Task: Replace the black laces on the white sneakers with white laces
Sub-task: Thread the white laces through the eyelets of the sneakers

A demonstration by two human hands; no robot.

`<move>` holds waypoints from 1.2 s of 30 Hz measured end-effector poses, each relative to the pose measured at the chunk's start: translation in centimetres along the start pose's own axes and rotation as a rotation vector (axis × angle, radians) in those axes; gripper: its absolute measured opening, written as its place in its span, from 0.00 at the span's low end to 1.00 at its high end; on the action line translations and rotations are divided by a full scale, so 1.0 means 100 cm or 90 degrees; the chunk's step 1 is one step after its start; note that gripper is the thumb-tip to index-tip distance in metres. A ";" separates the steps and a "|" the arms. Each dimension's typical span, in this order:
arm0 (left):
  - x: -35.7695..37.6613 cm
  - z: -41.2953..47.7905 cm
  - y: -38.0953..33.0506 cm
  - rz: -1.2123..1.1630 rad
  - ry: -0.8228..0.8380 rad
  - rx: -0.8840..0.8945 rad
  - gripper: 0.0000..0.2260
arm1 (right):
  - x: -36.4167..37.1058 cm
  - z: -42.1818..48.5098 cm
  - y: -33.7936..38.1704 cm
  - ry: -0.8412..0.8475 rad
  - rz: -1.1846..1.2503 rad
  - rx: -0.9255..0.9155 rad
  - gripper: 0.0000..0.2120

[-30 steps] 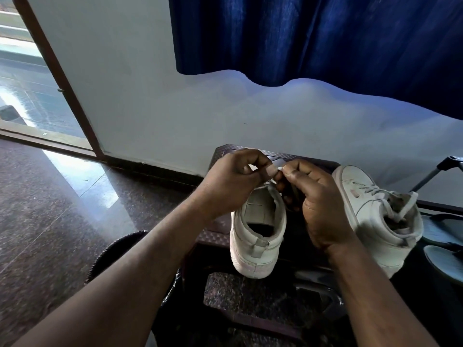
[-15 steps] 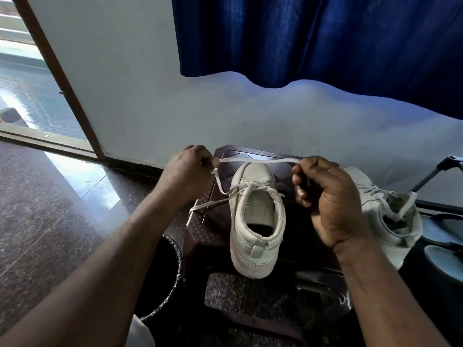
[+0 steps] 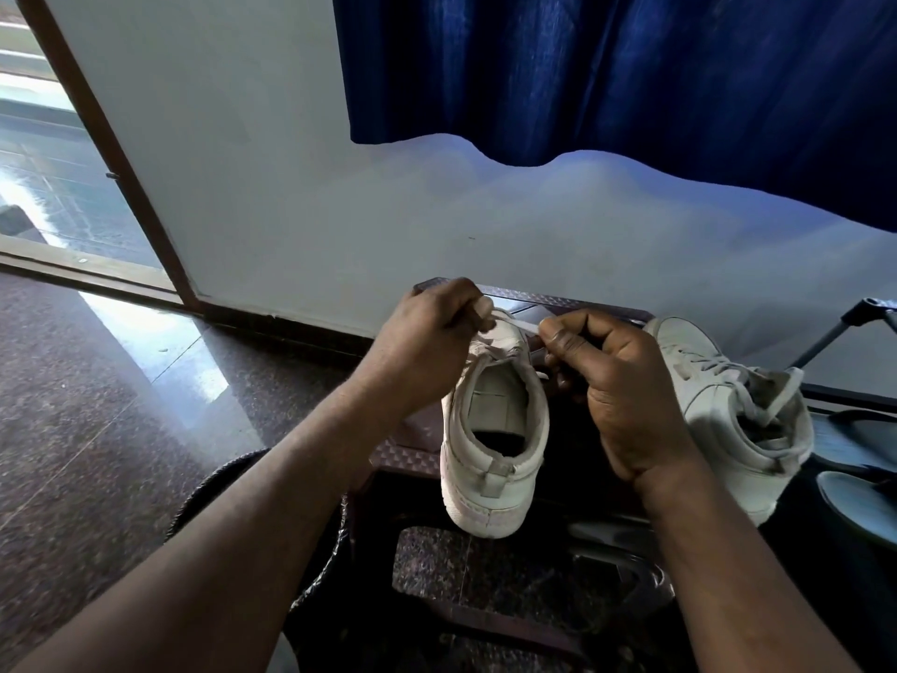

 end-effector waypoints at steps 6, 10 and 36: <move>-0.005 -0.006 0.000 0.002 -0.020 0.023 0.09 | 0.002 -0.001 -0.002 -0.007 0.010 0.005 0.09; 0.004 -0.006 -0.012 -0.134 0.046 0.039 0.15 | 0.008 -0.003 -0.002 -0.012 0.015 0.007 0.15; -0.010 -0.017 -0.023 -0.021 -0.054 -0.041 0.05 | -0.003 -0.015 0.012 0.003 -0.399 -0.016 0.11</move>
Point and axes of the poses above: each hand's wrist, its own z-axis towards the middle knuckle, its own x-axis out of the palm, y = z × x, the point moved 6 cm from there along z, towards the middle knuckle, and after that the axes turned 5 degrees about -z, right-handed, at the moved point
